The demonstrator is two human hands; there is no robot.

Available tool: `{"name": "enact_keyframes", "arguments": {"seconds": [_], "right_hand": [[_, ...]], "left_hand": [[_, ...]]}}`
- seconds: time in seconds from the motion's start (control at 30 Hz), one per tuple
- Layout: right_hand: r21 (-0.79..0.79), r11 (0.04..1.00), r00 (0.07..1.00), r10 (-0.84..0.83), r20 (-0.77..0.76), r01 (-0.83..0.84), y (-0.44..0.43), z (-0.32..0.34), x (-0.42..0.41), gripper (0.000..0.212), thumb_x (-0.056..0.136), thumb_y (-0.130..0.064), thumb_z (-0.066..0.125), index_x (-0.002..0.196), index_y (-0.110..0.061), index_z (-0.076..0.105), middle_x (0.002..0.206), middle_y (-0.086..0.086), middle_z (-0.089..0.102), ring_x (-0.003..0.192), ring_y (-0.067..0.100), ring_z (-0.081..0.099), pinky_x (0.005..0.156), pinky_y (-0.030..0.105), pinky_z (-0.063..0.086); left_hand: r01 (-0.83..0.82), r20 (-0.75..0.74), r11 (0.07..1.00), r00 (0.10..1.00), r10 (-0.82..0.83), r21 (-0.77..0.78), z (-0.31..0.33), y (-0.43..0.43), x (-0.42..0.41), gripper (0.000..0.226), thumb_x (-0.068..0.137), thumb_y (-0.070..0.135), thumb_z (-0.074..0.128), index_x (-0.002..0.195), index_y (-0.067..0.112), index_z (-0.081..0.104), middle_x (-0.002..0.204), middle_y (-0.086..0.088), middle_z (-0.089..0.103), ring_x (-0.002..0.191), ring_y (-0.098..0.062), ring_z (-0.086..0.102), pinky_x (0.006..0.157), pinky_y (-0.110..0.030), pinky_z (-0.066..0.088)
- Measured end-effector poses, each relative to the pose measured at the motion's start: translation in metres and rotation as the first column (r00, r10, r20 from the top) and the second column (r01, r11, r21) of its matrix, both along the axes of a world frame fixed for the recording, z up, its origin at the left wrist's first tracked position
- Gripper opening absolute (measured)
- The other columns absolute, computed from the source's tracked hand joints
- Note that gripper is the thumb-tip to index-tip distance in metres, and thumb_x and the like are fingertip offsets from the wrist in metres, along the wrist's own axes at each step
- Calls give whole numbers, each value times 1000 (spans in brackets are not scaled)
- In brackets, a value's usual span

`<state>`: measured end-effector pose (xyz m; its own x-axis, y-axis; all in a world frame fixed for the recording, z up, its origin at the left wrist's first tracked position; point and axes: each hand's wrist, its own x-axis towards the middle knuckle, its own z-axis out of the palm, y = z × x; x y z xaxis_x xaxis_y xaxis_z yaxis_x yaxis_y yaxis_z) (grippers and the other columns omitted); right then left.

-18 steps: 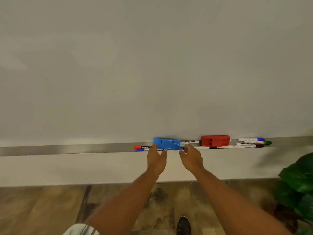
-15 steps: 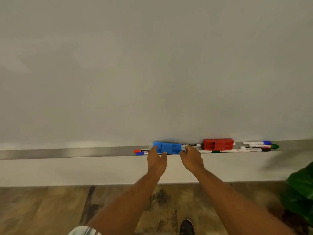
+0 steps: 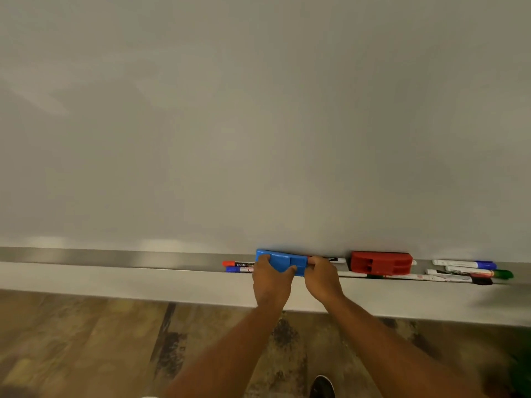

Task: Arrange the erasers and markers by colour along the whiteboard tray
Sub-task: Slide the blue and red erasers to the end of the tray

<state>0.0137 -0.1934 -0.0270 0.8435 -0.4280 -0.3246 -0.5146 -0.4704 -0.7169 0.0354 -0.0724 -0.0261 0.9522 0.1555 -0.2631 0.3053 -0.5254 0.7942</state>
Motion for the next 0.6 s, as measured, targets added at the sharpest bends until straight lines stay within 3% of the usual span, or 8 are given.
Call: {"name": "enact_keyframes", "arguments": {"seconds": [0.13,0.23,0.3,0.5,0.6], "right_hand": [[15,1000,999,-22,23,22,2,2,1,24,100,-10,48,92,-21,67,84,-4,65,73,8,59,57,23,44],[5,1000,998,-31,51,31,4,5,-2,23,100,-11,50,88,-23,64,79,-8,61,70,6,58,55,19,40],[2,1000,997,-30,64,30,8,8,-3,20,101,-11,52,90,-25,63,81,-8,61,72,6,57,57,17,40],[16,1000,996,-26,88,25,35,7,-4,15,103,-14,54,95,-25,61,87,-5,63,75,4,58,62,15,42],[15,1000,998,1,60,-2,48,7,-3,9,104,-17,54,101,-21,62,97,1,66,86,13,64,75,24,53]], "left_hand": [[-24,28,998,999,23,50,0,0,0,72,83,36,89,142,16,53,124,1,64,110,-17,63,101,-38,57],[-14,68,993,998,6,119,0,2,0,65,82,35,89,136,17,57,116,3,65,109,-20,68,97,-37,59],[-8,89,981,996,-10,193,0,5,0,62,82,38,88,133,18,59,110,7,63,106,-18,62,99,-39,56],[15,89,943,995,-47,333,0,31,2,63,85,48,80,138,24,55,126,5,65,121,-20,53,109,-38,42],[5,118,927,992,-53,374,0,48,3,65,85,54,78,140,29,54,129,7,59,127,-18,50,114,-37,37]]}}
